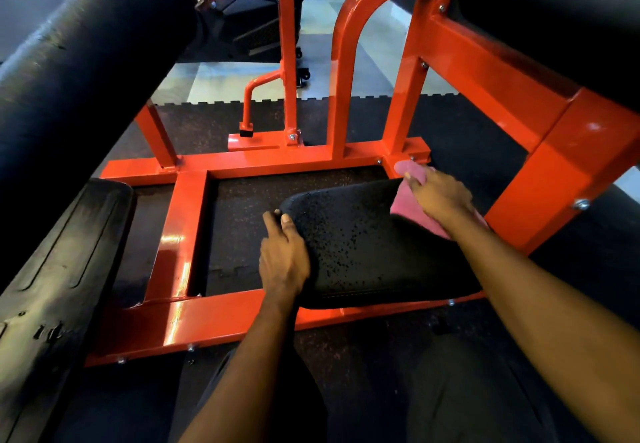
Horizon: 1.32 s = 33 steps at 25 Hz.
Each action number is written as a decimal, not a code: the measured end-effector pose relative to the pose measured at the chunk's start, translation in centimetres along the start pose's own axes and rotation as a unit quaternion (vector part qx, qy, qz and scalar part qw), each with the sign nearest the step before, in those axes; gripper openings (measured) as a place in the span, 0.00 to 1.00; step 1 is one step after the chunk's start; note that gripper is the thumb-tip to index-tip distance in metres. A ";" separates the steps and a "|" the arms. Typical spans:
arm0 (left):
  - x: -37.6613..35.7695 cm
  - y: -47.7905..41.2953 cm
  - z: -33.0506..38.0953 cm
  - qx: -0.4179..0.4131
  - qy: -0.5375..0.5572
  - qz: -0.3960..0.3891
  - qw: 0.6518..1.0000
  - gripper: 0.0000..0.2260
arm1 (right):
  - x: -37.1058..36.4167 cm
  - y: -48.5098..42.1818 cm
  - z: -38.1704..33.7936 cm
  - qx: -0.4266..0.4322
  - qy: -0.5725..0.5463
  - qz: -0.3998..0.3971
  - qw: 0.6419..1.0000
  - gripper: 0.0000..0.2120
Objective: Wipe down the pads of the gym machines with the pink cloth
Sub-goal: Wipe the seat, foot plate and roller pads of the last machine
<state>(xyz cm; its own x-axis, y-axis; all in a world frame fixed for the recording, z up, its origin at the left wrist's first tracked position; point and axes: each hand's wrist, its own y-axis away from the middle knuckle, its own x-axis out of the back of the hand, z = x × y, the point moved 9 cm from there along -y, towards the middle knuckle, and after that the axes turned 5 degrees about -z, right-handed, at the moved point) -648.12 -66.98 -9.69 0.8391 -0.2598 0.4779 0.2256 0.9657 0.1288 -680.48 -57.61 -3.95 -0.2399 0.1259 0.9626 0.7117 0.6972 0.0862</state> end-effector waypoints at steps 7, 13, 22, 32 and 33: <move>0.2 0.2 0.2 0.001 -0.008 0.000 1.000 0.17 | -1.5 -1.7 2.7 -0.076 -0.047 -0.055 0.995 0.27; 0.3 0.3 0.3 -0.011 -0.002 -0.005 1.000 0.16 | -1.7 2.0 -2.7 0.222 0.092 -0.016 0.970 0.23; 0.1 0.0 0.0 -0.012 0.012 -0.005 1.000 0.18 | -1.7 -3.3 -2.3 -0.003 0.057 -0.085 0.995 0.34; 0.3 -0.1 -0.2 -0.006 0.045 0.000 0.999 0.19 | -1.7 -2.4 -1.0 -0.053 0.008 -0.088 0.995 0.28; 0.3 -0.1 -0.2 -0.004 0.047 -0.001 0.999 0.18 | -1.5 -2.4 -2.1 -0.039 0.027 -0.080 0.996 0.28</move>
<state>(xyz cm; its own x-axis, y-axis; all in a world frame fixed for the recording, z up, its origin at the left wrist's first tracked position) -647.79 -67.17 -9.76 0.8813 -0.2608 0.3940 0.2312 0.9653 0.1218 -680.47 -60.93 -5.09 -0.3200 -0.0210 0.9472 0.7167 0.6485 0.2565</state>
